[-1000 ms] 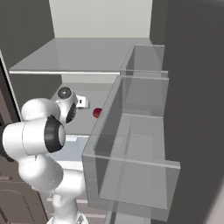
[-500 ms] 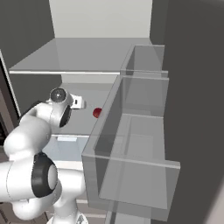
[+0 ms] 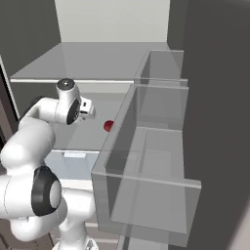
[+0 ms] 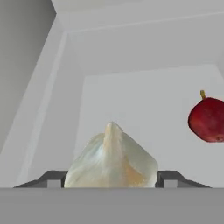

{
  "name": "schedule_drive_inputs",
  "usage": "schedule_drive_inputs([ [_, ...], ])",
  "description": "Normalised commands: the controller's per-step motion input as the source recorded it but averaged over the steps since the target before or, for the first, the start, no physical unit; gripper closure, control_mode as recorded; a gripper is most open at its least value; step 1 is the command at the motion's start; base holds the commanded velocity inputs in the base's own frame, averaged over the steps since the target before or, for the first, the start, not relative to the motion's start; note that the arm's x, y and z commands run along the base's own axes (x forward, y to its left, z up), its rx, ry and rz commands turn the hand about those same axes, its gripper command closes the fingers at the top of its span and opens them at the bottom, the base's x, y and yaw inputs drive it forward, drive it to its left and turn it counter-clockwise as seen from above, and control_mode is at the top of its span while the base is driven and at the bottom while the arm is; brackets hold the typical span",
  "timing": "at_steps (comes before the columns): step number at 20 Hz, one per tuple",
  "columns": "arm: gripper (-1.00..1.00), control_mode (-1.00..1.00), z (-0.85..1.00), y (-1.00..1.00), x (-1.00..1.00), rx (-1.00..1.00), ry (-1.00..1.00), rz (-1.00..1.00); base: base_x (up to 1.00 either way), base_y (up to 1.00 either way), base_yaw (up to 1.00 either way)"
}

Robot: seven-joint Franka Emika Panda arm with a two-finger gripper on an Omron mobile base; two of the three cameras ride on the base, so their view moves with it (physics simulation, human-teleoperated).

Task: Retrieve the bottle and the shaker from the cabinet and place them next to the mixing bowl on the counter. Then add garlic from the fridge to the mixing bowl.

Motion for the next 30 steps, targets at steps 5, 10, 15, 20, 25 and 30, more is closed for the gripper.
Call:
schedule_drive_inputs([
  [5,1.00,-1.00,0.08,-0.26,-0.69,0.00,-0.04,-0.14,0.00,0.00,0.00],
  [10,1.00,-1.00,0.20,-0.14,-0.84,0.01,-0.11,-0.06,0.00,0.00,0.00],
  [15,1.00,-1.00,0.85,0.00,-0.78,0.00,-0.05,-0.01,0.00,0.00,0.00],
  [20,1.00,-1.00,0.97,0.00,-0.99,0.00,-0.07,0.04,0.00,0.00,0.00],
  [25,1.00,-1.00,0.92,-0.02,-0.94,0.00,-0.08,0.05,0.00,0.00,0.00],
  [30,1.00,-1.00,0.80,0.00,-0.77,0.00,-0.08,0.05,0.00,0.00,0.00],
])
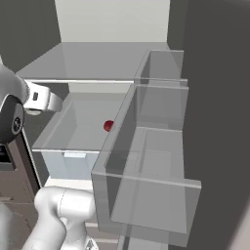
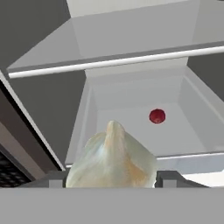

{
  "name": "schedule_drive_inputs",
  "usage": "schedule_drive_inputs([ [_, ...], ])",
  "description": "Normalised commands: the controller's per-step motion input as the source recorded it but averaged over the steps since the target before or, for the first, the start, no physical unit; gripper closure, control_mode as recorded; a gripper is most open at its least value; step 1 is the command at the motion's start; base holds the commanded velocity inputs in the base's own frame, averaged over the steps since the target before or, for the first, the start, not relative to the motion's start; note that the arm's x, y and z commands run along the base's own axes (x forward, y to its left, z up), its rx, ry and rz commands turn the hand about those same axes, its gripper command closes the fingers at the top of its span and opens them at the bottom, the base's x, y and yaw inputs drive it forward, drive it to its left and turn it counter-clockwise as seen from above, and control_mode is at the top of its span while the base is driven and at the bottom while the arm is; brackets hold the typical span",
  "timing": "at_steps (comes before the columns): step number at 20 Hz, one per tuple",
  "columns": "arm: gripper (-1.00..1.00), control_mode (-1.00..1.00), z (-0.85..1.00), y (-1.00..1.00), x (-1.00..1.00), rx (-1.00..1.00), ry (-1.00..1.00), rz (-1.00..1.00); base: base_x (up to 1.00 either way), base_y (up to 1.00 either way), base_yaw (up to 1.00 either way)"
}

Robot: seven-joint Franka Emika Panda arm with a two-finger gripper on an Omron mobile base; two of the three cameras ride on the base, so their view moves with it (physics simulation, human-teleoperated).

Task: Retrieve the bottle and the shaker from the cabinet and place them next to the mixing bowl on the counter. Then add garlic from the fridge to the mixing bowl.

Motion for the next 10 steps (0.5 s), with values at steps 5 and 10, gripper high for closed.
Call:
schedule_drive_inputs([
  [5,1.00,-1.00,0.05,0.00,-0.44,-0.03,-0.01,0.01,0.00,0.00,0.00],
  [10,1.00,-1.00,0.00,0.00,-0.01,0.00,0.00,0.00,0.00,0.00,0.00],
])
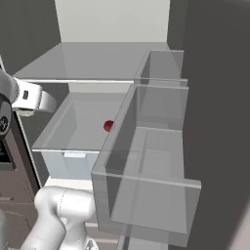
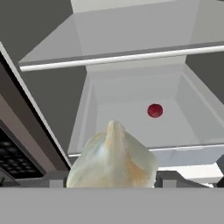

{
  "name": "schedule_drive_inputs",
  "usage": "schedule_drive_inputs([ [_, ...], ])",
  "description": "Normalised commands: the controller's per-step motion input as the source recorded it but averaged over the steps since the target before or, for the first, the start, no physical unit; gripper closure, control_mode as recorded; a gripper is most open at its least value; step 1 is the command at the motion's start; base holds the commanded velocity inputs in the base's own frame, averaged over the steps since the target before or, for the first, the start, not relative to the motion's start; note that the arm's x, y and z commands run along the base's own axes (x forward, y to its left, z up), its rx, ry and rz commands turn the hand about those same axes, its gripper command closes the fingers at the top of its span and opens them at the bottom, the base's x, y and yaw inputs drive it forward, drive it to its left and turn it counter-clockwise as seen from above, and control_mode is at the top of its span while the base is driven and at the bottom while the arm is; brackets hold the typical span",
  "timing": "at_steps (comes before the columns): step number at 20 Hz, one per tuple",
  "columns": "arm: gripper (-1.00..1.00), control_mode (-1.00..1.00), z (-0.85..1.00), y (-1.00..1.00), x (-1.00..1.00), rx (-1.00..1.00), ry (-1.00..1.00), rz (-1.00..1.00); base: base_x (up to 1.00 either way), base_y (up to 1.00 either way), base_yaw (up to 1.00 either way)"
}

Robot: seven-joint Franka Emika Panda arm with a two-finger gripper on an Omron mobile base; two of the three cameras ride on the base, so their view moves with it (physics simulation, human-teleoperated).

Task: Retrieve the bottle and the shaker from the cabinet and place them next to the mixing bowl on the counter. Then add garlic from the fridge to the mixing bowl.

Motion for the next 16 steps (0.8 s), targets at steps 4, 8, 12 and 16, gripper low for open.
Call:
schedule_drive_inputs([
  [4,1.00,1.00,0.00,0.00,-0.16,0.00,0.00,0.00,-0.09,-0.02,-0.01],
  [8,1.00,1.00,0.00,0.00,0.00,0.00,0.00,0.00,-0.91,-0.13,-0.08],
  [12,1.00,1.00,0.00,0.00,0.00,0.00,0.00,0.00,-1.00,-0.10,-0.08],
  [16,1.00,1.00,0.00,0.00,0.00,0.00,0.00,0.00,-0.93,0.37,0.17],
])
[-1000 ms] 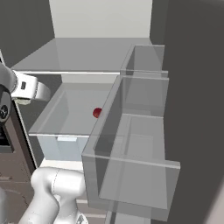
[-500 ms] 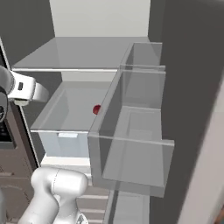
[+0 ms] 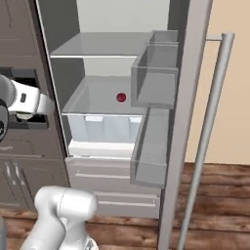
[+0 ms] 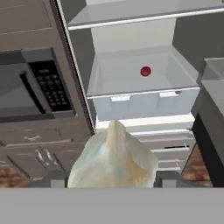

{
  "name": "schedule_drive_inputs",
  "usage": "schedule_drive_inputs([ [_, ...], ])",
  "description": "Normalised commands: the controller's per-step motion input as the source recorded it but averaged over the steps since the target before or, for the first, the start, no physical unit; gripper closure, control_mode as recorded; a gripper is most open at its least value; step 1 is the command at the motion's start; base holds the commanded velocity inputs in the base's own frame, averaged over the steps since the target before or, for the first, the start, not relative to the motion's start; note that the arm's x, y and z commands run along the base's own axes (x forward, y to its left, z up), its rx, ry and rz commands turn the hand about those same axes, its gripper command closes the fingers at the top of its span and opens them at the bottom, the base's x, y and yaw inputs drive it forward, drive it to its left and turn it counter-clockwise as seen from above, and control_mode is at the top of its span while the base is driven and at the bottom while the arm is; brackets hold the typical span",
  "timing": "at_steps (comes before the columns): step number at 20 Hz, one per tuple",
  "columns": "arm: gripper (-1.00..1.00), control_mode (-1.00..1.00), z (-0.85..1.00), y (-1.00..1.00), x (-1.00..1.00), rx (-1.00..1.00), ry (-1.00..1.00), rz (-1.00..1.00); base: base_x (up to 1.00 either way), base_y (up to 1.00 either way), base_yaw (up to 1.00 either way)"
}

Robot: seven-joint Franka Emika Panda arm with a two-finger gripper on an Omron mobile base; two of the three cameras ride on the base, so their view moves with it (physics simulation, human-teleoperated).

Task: Retrieve the bottle and the shaker from the cabinet and place them next to the mixing bowl on the counter. Then add garlic from the fridge to the mixing bowl.

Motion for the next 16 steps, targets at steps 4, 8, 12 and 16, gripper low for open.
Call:
schedule_drive_inputs([
  [4,1.00,1.00,0.00,0.00,0.00,0.00,0.00,0.00,-0.22,0.89,0.73],
  [8,1.00,1.00,0.00,0.00,0.00,0.00,0.00,0.00,0.30,0.88,0.68],
  [12,1.00,1.00,0.00,0.00,0.00,0.00,0.00,0.00,0.70,1.00,0.49],
  [16,1.00,1.00,0.00,0.00,0.00,0.00,0.00,0.00,0.98,0.92,0.39],
])
